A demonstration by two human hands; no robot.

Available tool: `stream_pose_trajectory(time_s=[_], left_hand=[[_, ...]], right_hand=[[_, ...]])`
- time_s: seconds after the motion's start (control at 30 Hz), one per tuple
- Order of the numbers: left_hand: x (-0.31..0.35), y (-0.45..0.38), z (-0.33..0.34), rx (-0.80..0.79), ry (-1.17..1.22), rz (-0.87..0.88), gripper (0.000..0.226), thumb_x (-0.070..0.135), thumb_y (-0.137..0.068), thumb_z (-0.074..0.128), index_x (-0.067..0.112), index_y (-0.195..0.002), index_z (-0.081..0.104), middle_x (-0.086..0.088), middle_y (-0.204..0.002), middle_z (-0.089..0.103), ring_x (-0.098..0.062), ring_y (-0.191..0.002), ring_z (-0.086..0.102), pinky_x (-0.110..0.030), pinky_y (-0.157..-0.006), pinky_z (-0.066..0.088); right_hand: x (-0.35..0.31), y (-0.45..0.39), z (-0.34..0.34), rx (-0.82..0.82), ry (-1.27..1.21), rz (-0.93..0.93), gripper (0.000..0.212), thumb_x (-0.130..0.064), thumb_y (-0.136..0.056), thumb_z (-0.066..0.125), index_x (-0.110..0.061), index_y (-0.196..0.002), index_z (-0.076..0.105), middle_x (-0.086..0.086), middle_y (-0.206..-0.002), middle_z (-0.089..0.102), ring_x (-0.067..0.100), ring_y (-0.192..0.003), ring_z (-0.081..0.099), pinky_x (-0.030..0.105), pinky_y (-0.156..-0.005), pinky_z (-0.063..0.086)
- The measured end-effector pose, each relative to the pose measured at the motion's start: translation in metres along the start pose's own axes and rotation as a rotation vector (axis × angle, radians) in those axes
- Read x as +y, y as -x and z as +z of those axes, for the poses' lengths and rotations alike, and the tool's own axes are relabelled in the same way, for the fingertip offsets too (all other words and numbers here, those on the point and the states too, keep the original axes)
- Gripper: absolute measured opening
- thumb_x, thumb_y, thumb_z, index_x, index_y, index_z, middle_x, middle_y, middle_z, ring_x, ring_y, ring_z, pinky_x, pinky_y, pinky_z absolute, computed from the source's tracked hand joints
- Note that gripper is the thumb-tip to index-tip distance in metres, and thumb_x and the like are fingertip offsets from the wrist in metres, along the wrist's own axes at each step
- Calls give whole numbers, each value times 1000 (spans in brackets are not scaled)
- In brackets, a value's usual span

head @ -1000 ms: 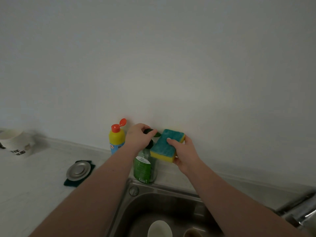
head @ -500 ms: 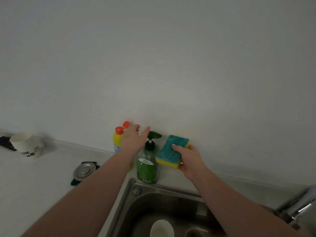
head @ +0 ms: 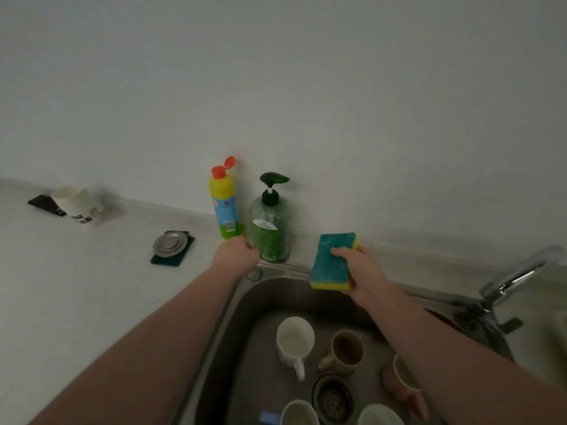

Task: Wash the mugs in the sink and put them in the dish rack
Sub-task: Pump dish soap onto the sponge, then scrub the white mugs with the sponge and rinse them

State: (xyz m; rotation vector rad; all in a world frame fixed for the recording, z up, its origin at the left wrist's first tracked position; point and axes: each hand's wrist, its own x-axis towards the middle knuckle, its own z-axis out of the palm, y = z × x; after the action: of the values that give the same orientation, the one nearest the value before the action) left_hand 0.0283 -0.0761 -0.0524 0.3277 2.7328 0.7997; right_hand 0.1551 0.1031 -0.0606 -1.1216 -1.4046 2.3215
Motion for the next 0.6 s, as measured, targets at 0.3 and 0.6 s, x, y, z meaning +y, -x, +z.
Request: stream_pose_trajectory(time_s=[0.3, 0.6], left_hand=[[-39, 44, 110, -304, -132, -56, 32, 30, -94, 55, 5, -112, 64, -12, -117, 64, -27, -112, 58, -31, -92, 44], [-61, 55, 188, -422, -185, -126, 39, 33, -97, 48, 4, -123, 58, -14, -121, 62, -27, -111, 58, -34, -93, 46]], right_hand=[[68, -2, -58, 22, 10, 176, 42, -4, -90, 55, -18, -128, 44, 14, -118, 59, 36, -104, 60, 54, -85, 52], [103, -12, -93, 38, 67, 240, 39, -9, -92, 56, -26, -124, 41, 8, -110, 57, 30, -96, 59, 47, -72, 52]])
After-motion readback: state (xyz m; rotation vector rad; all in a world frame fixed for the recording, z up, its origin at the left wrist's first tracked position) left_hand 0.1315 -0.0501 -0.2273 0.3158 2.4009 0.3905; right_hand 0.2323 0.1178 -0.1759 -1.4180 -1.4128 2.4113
